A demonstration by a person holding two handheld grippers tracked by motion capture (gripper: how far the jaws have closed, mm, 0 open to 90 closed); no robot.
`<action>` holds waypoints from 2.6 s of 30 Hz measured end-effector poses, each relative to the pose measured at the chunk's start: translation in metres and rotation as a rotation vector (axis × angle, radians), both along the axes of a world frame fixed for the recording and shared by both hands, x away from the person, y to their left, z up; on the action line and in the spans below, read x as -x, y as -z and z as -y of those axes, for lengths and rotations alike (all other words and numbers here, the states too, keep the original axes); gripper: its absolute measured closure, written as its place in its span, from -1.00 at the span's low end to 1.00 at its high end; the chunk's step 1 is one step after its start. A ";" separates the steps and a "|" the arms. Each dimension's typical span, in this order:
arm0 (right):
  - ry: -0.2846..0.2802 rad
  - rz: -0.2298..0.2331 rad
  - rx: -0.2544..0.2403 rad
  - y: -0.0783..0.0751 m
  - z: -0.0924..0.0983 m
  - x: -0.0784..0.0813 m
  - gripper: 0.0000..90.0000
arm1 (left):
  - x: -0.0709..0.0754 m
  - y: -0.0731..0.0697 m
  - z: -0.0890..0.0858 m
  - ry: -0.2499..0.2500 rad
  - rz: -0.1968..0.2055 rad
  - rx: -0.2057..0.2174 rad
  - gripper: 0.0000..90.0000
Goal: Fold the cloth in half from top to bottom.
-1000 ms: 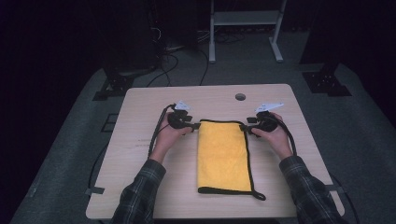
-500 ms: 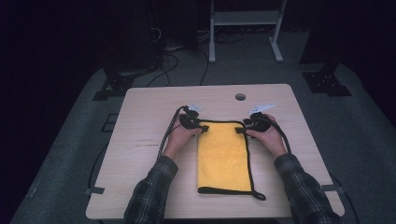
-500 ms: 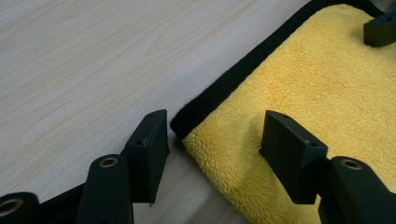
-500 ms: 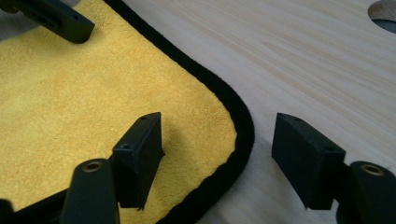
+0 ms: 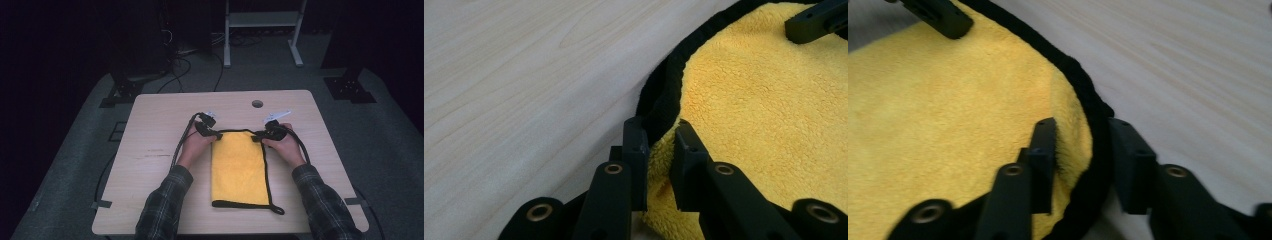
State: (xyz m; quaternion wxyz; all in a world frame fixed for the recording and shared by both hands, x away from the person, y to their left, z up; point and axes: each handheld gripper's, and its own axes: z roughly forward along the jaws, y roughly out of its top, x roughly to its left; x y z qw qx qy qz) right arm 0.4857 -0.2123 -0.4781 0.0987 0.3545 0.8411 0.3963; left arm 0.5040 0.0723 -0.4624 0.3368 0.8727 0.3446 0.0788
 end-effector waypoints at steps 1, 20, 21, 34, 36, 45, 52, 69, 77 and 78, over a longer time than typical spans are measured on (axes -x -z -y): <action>0.000 -0.016 -0.004 -0.001 -0.001 0.000 0.63 | 0.000 0.000 0.000 0.000 -0.001 -0.001 0.78; 0.000 0.047 -0.060 -0.044 -0.004 0.008 0.73 | 0.014 -0.043 -0.022 0.033 0.142 0.118 0.79; -0.007 0.052 -0.057 -0.046 -0.004 0.011 0.73 | 0.017 -0.046 -0.024 0.041 0.144 0.121 0.79; -0.086 0.068 -0.155 -0.052 0.006 0.058 0.73 | 0.063 -0.054 -0.040 0.099 0.101 0.240 0.80; -0.098 0.069 -0.158 -0.051 0.007 0.065 0.73 | 0.072 -0.054 -0.040 0.115 0.098 0.243 0.79; -0.150 0.065 -0.145 -0.047 0.011 0.100 0.72 | 0.107 -0.046 -0.044 0.162 0.069 0.278 0.79; -0.181 0.063 -0.153 -0.045 0.010 0.127 0.72 | 0.134 -0.041 -0.049 0.196 0.057 0.281 0.79; -0.231 -0.018 -0.047 -0.011 0.008 0.167 0.56 | 0.168 -0.004 -0.040 0.257 -0.055 0.179 0.64; -0.244 0.034 -0.168 -0.036 0.021 0.176 0.42 | 0.173 -0.032 -0.053 0.264 0.009 0.263 0.50; -0.238 0.043 -0.179 -0.039 0.022 0.176 0.43 | 0.173 -0.036 -0.054 0.261 0.017 0.274 0.50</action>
